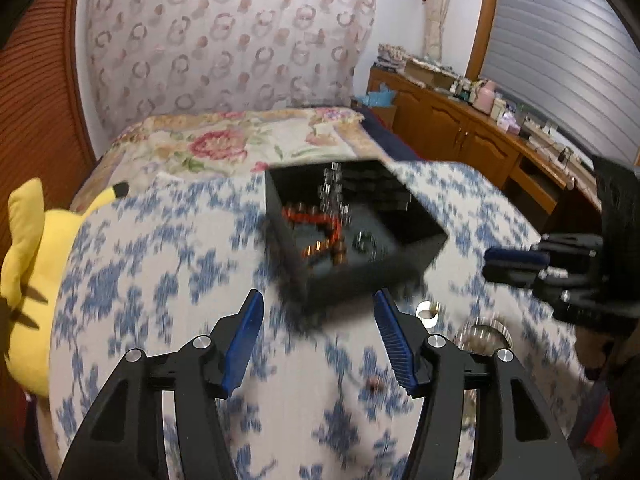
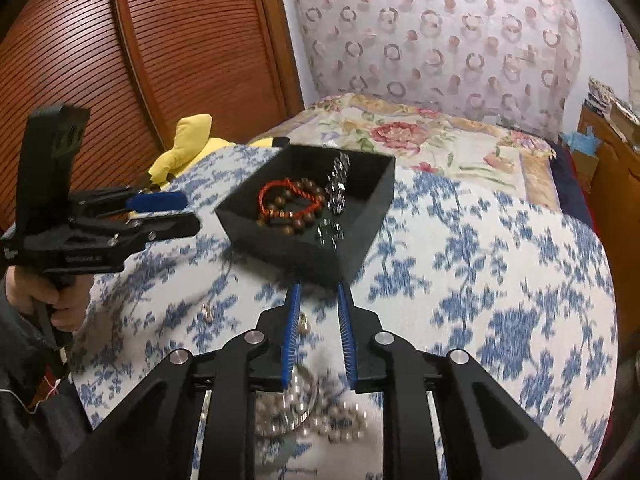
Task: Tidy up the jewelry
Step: 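Open the left tool to drop the red bracelet in the box, then grasp a small brown earring with the left tool while the right tool grasps the silver bangle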
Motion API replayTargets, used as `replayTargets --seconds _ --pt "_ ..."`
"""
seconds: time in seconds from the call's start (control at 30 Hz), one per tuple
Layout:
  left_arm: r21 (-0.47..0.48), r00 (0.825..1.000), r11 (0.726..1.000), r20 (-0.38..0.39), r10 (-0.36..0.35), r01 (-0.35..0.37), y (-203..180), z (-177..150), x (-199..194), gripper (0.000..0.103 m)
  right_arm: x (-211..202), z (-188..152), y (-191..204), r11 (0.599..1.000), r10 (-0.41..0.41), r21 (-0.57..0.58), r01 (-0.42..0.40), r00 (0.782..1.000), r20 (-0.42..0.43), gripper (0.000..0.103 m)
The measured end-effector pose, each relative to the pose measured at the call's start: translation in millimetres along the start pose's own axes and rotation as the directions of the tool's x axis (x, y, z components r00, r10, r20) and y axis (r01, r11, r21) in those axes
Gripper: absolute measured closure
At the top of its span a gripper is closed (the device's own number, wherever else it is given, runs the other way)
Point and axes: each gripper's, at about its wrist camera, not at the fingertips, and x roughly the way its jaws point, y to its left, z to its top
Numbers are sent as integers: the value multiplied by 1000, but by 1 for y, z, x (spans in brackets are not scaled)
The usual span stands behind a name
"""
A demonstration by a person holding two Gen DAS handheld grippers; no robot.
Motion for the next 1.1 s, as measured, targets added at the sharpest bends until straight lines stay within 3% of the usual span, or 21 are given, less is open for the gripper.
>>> replayTargets --seconds 0.13,0.23,0.37,0.43,0.47,0.8,1.1 --pt "-15 1000 1000 -16 14 -14 1 -21 -3 48 -7 -20 0 1000 -5 17 5 1000 -8 80" --pt "-18 1000 1000 -2 17 -17 -3 -32 -10 48 -13 -30 4 1000 -13 15 13 1000 0 70" --pt "-1 1000 1000 16 23 -23 -12 -46 -19 48 -21 -42 10 1000 -13 2 13 1000 14 66" --pt "4 999 1000 28 23 -23 -16 -53 -23 48 -23 -46 16 1000 -7 -21 7 1000 12 42" --pt "5 999 1000 33 21 -22 -18 -56 -26 48 -23 -48 18 999 -6 -35 6 1000 13 39" --pt "19 998 1000 61 3 -4 -32 -78 -45 48 -3 -58 31 988 10 -154 -19 998 -58 38" --pt "12 997 1000 71 8 -9 -28 -77 -48 48 18 -49 30 975 42 -213 -67 992 -120 38"
